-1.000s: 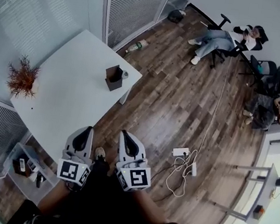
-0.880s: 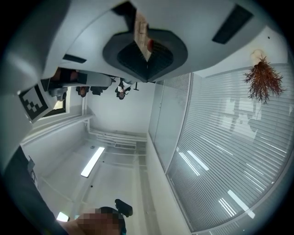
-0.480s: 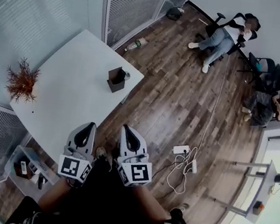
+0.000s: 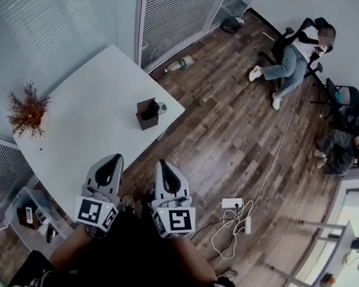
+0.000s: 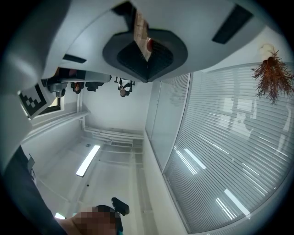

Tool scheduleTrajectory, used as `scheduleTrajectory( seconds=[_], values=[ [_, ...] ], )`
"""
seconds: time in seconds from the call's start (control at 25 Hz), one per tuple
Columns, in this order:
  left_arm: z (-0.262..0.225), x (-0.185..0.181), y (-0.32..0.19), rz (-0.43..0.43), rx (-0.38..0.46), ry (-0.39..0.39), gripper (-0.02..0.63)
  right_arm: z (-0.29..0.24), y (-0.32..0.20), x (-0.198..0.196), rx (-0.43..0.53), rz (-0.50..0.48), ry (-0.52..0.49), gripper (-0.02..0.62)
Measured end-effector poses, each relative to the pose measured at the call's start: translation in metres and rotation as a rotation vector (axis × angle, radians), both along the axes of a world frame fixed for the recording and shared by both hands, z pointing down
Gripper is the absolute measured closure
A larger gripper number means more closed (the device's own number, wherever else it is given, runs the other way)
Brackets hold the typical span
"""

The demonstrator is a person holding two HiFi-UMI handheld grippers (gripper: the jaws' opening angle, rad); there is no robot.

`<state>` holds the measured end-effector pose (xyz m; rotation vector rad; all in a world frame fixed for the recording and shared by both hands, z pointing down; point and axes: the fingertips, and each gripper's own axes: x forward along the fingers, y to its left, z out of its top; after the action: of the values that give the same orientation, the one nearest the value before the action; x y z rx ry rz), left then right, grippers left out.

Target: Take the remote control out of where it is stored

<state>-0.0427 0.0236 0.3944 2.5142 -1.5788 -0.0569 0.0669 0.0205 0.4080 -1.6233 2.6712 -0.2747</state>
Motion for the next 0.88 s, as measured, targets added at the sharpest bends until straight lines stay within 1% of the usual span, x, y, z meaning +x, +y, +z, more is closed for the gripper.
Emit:
scheduleTrajectory(
  seconds=[0.24, 0.52, 0.72, 0.88],
  values=[
    [0.002, 0.026, -0.038, -0.048, -0.007, -0.008, 0.598, 0.001, -0.039, 0.023, -0.007, -0.050, -0.008, 0.594],
    [0.003, 0.052, -0.067, -0.104, -0.019, -0.019, 0.598, 0.004, -0.075, 0.046, 0.000, -0.109, -0.021, 0.594],
    [0.005, 0.057, -0.078, -0.150, -0.036, -0.017, 0.598, 0.008, -0.095, 0.050, -0.016, -0.153, -0.024, 0.594],
    [0.013, 0.054, -0.086, -0.154, -0.063, -0.023, 0.598, 0.013, -0.107, 0.049, -0.030, -0.157, -0.027, 0.594]
  ],
)
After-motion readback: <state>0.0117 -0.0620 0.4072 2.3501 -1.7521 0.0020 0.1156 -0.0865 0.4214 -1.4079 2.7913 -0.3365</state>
